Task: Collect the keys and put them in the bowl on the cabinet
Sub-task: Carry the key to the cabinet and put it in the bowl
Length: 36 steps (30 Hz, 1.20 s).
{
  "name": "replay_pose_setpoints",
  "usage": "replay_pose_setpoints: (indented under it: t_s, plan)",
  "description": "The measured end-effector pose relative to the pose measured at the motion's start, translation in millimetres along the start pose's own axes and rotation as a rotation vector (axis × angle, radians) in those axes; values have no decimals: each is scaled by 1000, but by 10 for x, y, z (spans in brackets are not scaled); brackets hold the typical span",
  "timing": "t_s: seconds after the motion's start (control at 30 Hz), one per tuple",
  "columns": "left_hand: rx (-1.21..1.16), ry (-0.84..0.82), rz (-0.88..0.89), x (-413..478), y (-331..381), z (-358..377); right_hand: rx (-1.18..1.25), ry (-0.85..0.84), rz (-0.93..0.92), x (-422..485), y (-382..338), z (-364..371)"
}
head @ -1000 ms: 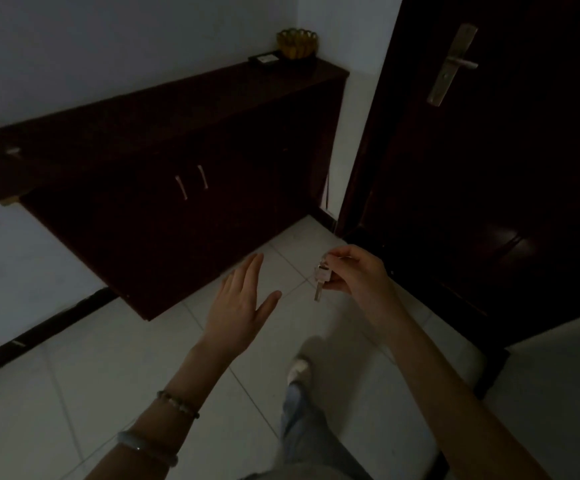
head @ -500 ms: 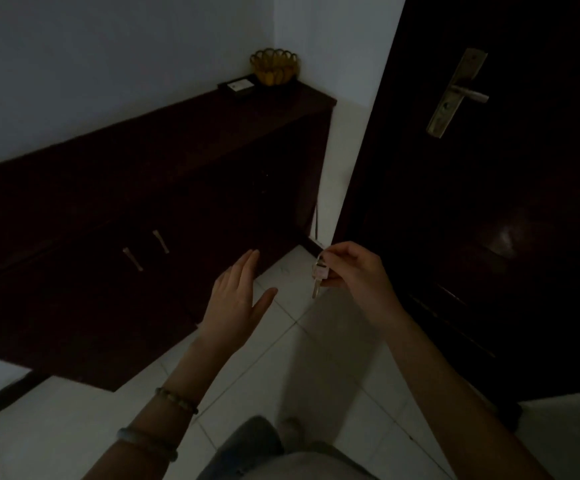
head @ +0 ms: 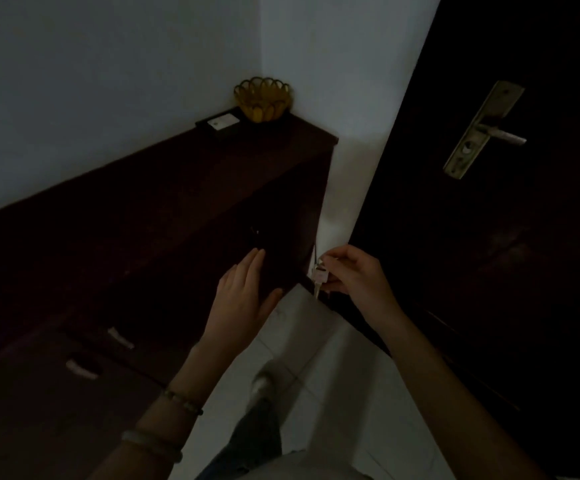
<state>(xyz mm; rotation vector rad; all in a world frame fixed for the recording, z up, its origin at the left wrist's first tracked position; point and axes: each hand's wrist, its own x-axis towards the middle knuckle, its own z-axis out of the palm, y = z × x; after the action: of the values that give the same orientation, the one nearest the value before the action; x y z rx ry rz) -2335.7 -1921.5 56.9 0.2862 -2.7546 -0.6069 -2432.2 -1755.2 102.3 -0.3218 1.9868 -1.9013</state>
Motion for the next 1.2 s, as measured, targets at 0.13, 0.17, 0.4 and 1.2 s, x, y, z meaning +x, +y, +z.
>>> replay_pose_setpoints:
  t_s: [0.13,0.17,0.4,1.2]
  plan:
    - [41,6,57,810,-236,-40,53,23,3,773,-158,103]
    - [58,13,71,997,-295,-46,57,30,-1,962,-194,131]
    - [133,11,137,1969,-585,36,66,76,-40,1980,-329,231]
    - [312,201,-163,4336,-1184,398,77,-246,-110,5211,-963,359]
